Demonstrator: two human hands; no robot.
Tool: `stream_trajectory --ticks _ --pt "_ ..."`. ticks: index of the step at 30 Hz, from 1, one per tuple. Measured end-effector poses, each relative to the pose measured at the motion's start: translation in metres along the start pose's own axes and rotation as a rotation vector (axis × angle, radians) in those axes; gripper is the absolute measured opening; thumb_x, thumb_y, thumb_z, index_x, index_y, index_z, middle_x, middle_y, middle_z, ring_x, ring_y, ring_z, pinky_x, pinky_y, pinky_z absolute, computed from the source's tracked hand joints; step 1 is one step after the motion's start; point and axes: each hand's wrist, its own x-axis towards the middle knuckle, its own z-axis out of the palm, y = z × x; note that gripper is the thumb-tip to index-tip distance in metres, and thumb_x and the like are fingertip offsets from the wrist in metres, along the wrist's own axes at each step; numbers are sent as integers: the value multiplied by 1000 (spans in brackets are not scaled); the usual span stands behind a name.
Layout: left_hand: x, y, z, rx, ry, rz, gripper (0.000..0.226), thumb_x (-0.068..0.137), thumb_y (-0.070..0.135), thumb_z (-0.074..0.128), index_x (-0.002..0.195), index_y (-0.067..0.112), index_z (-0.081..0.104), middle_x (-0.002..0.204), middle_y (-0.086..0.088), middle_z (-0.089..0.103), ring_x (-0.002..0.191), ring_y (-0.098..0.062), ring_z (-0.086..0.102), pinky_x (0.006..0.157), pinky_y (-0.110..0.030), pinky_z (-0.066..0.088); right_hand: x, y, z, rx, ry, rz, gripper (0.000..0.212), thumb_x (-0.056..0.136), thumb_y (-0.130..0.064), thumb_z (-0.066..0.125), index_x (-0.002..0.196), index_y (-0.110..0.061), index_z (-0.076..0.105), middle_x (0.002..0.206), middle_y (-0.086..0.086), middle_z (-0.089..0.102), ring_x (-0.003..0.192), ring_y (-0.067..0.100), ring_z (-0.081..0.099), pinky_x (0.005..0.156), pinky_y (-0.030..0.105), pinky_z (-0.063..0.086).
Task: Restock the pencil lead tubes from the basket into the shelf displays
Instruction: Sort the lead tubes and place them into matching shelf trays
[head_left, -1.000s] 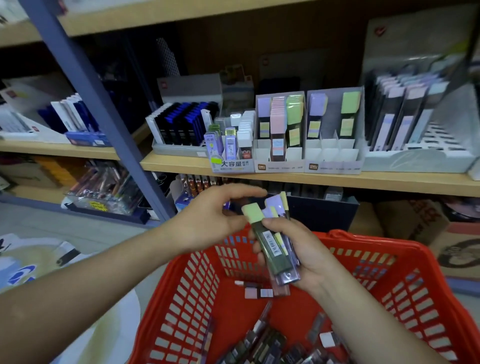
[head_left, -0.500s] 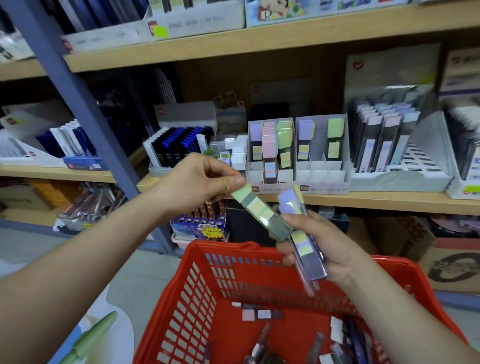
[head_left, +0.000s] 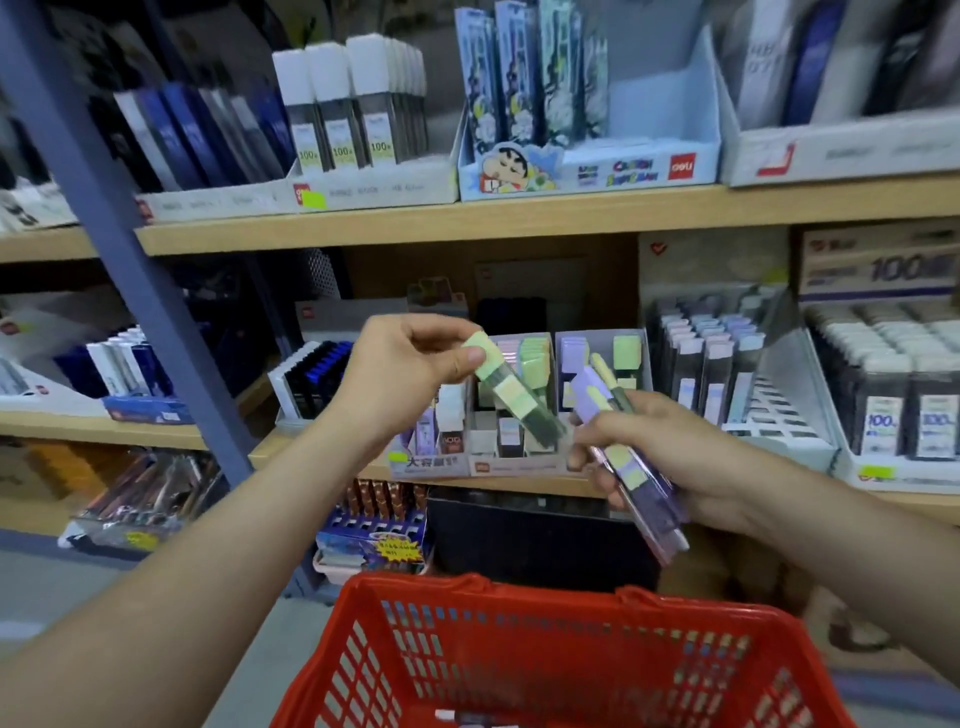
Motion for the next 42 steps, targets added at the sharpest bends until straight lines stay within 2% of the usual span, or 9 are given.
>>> stream_trajectory --ticks 3,6,9,22,32,36,38,40,42 --pt "18 5 14 121 134 137 18 80 12 76 88 28 76 81 12 74 82 -7 70 80 -27 57 0 9 -17 129 51 62 13 89 -3 54 98 -9 47 71 12 62 46 17 48 45 25 43" --pt "23 4 34 298 96 255 17 82 16 76 95 27 76 87 20 67 90 -5 66 89 -27 53 1 14 -26 185 53 104 12 89 -3 53 98 -8 48 71 11 61 49 17 48 44 24 44" --pt "27 -6 49 454 54 345 20 84 17 73 103 19 75 92 13 64 92 -7 62 91 -28 51 -1 14 -30 215 33 114 7 89 -4 53 94 -8 51 72 11 61 50 16 48 43 25 44" --pt "46 -28 74 839 -58 386 21 92 19 62 110 19 74 110 -5 67 104 -28 49 86 -26 33 -2 13 -29 364 -52 119 13 83 -4 56 94 -10 52 72 7 51 50 14 49 45 22 45" --pt "41 -15 73 772 5 373 15 90 21 61 99 22 74 101 2 68 98 -17 57 81 -26 43 -3 17 -22 403 -84 128 29 73 -28 74 84 -13 52 73 9 57 49 15 51 43 24 44" --pt "7 12 76 280 -362 142 13 93 28 61 98 22 71 89 -6 70 76 -18 64 68 -35 52 -2 13 -18 441 -93 143 41 72 -51 72 93 -19 57 71 4 56 48 11 49 42 21 44" --pt "-4 15 74 162 -479 75 17 92 27 62 108 22 67 98 -10 67 73 -9 61 60 -25 50 -1 11 -15 456 -79 143 47 73 -59 68 97 -20 62 69 2 55 48 10 49 42 19 44" --pt "-9 14 72 79 -525 -11 38 83 30 71 120 22 62 104 -7 63 72 -2 60 60 -15 47 0 10 -11 491 -44 147 51 76 -62 66 98 -16 64 66 1 53 48 10 48 41 20 44" --pt "-13 11 75 112 -525 -28 62 69 35 80 126 24 57 104 -4 59 71 -4 59 65 -19 51 2 11 -6 532 13 156 54 77 -63 67 100 -14 65 61 1 53 47 11 48 41 22 44"
